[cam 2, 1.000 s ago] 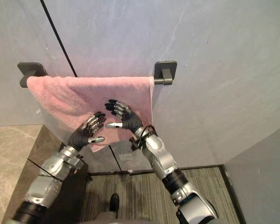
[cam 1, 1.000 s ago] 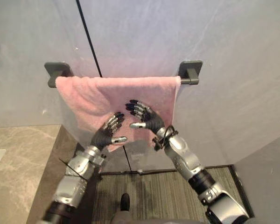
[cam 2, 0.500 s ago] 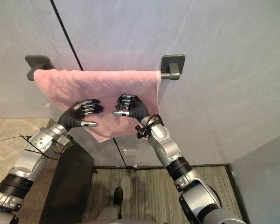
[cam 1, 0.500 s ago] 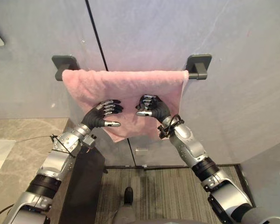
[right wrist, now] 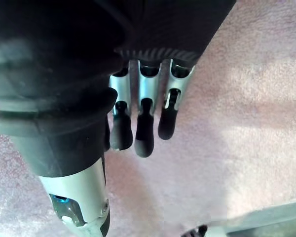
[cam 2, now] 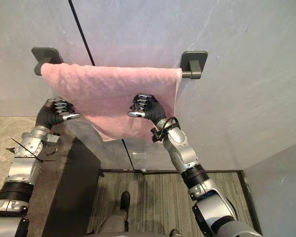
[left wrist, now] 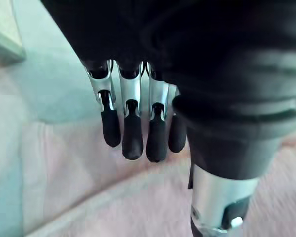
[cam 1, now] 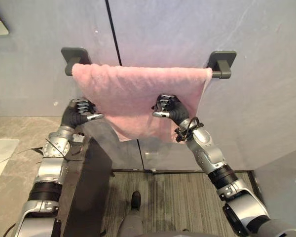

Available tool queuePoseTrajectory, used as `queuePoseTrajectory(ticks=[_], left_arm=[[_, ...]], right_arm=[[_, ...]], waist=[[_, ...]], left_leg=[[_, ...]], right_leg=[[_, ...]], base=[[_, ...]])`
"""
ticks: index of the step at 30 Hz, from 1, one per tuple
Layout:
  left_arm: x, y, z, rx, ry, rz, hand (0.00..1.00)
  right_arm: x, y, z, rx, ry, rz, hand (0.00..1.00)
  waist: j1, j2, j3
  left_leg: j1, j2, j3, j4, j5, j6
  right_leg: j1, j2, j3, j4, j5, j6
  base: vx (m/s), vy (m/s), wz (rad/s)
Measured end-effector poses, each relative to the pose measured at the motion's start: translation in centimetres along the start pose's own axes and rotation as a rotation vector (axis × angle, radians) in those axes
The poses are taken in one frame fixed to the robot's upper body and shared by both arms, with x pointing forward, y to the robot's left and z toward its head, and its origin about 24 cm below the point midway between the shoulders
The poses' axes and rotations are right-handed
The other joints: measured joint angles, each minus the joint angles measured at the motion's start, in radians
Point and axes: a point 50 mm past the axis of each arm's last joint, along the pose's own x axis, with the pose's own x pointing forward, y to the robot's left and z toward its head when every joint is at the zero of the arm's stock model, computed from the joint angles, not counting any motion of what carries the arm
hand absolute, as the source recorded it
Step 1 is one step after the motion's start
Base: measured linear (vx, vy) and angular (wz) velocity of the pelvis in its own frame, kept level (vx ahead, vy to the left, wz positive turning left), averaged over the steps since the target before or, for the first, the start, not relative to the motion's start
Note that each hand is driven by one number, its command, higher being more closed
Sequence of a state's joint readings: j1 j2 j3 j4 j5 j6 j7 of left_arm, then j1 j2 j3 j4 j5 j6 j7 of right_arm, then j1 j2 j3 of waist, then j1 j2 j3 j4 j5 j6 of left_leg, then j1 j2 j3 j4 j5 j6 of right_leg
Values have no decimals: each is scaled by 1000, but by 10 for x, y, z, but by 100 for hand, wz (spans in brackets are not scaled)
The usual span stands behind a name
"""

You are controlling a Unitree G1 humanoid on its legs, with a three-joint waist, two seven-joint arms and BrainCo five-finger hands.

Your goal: Organize washtable

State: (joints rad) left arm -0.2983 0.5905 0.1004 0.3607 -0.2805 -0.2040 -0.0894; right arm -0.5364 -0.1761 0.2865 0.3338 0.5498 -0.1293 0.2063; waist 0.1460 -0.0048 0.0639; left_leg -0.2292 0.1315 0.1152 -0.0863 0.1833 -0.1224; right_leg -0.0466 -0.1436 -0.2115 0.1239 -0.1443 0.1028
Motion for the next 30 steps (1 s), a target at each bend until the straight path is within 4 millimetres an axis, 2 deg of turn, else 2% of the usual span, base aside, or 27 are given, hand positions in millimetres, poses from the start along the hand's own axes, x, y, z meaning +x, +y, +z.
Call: queuePoseTrajectory(ticks=[1, 2, 3, 4, 10, 13, 15, 16, 18, 20, 22, 24, 25, 26, 28, 30], left_arm=[[-1, 2, -1, -2, 5, 12, 0], [-1, 5, -1, 0, 4, 22, 0], [-1, 11, 1, -4, -4, 49, 0], [-2, 14, 0, -7, -2, 64, 0], [-8, 18, -3, -7, 10, 79, 0], [-27, 22, -13, 17, 50, 74, 0], [-45, 22, -26, 38, 105, 54, 0], [-50, 21, -30, 40, 122, 51, 0], [-71, 14, -43, 14, 161, 55, 0], [-83, 7, -48, -12, 170, 53, 0], [-103, -6, -62, -63, 235, 28, 0], [-126, -18, -78, -93, 324, 19, 0], [-150, -30, -91, -126, 413, 1, 0], [-158, -35, -95, -135, 444, -8, 0], [-196, -56, -111, -205, 575, -23, 0], [-214, -65, -118, -234, 640, -22, 0]], right_arm=[[-4, -3, 0, 4, -3, -8, 0], [-7, -4, -1, 8, -7, -15, 0], [-9, -6, -1, 9, -13, -20, 0], [-9, -7, -1, 8, -16, -23, 0], [-16, -26, 0, 18, -21, -111, 0], [-43, -42, -5, 22, -14, -206, 0], [-77, -55, -15, 5, 28, -283, 0], [-88, -58, -18, 4, 41, -304, 0], [-123, -64, -35, 17, 113, -388, 0], [-144, -62, -47, 31, 169, -420, 0], [-164, -52, -56, 49, 209, -416, 0], [-175, -42, -59, 74, 215, -404, 0], [-186, -32, -66, 103, 237, -403, 0], [-192, -29, -70, 120, 252, -404, 0], [-225, -11, -89, 191, 358, -425, 0], [-239, -2, -96, 218, 410, -427, 0]], waist=[[2, 0, 1], [4, 3, 0], [-8, -2, 0], [-19, -5, 2], [-19, -2, 3], [-20, -2, 2], [-20, -3, 2], [-21, -3, 2], [-24, -4, 0], [-25, -4, -2], [-33, 2, -8], [-52, 8, -14], [-60, 8, -17], [-61, 7, -18], [-63, 8, -42], [-67, 11, -52]], left_leg=[[4, -13, -1, 46, 9, 17], [17, -12, -2, 23, 0, 44], [29, -24, -5, -13, 19, 52], [28, -31, -3, -11, 22, 51], [39, -36, -1, -16, 20, 55], [41, -36, 0, -16, 19, 55], [41, -37, 2, -16, 19, 55], [41, -38, 3, -16, 20, 54], [46, -39, 3, -16, 21, 53], [59, -40, 9, -16, 22, 53], [68, -40, 16, -16, 20, 52], [69, -36, 17, -16, 20, 52], [75, -29, 23, -17, 19, 50], [79, -26, 24, -17, 18, 49], [88, -18, 27, -17, 14, 44], [91, -13, 29, -17, 14, 43]], right_leg=[[8, -4, 14, 0, -4, 12], [9, 1, 20, 4, 0, 18], [8, -4, 27, 6, 9, 19], [9, -11, 29, 0, 19, 27], [24, -14, 35, -25, 33, 26], [25, -13, 41, -31, 34, 26], [30, -13, 46, -42, 36, 25], [31, -13, 47, -43, 37, 25], [43, -13, 47, -54, 44, 32], [54, -13, 51, -58, 44, 31], [60, -9, 56, -61, 42, 28], [60, -5, 55, -60, 39, 23], [59, 1, 60, -60, 37, 20], [59, 4, 61, -60, 36, 18], [63, 10, 60, -58, 31, 10], [64, 15, 59, -57, 31, 10]], base=[[91, 49, -6], [120, 11, -1], [78, 48, 5], [21, 57, 5], [-42, 34, -2], [-11, 0, -3], [40, -8, -3], [63, -14, -4], [72, -20, -3], [67, -25, -7], [58, -25, -9], [32, -26, -5], [15, -27, -9], [4, -38, -11], [-2, -41, -6], [1, -26, -5]])
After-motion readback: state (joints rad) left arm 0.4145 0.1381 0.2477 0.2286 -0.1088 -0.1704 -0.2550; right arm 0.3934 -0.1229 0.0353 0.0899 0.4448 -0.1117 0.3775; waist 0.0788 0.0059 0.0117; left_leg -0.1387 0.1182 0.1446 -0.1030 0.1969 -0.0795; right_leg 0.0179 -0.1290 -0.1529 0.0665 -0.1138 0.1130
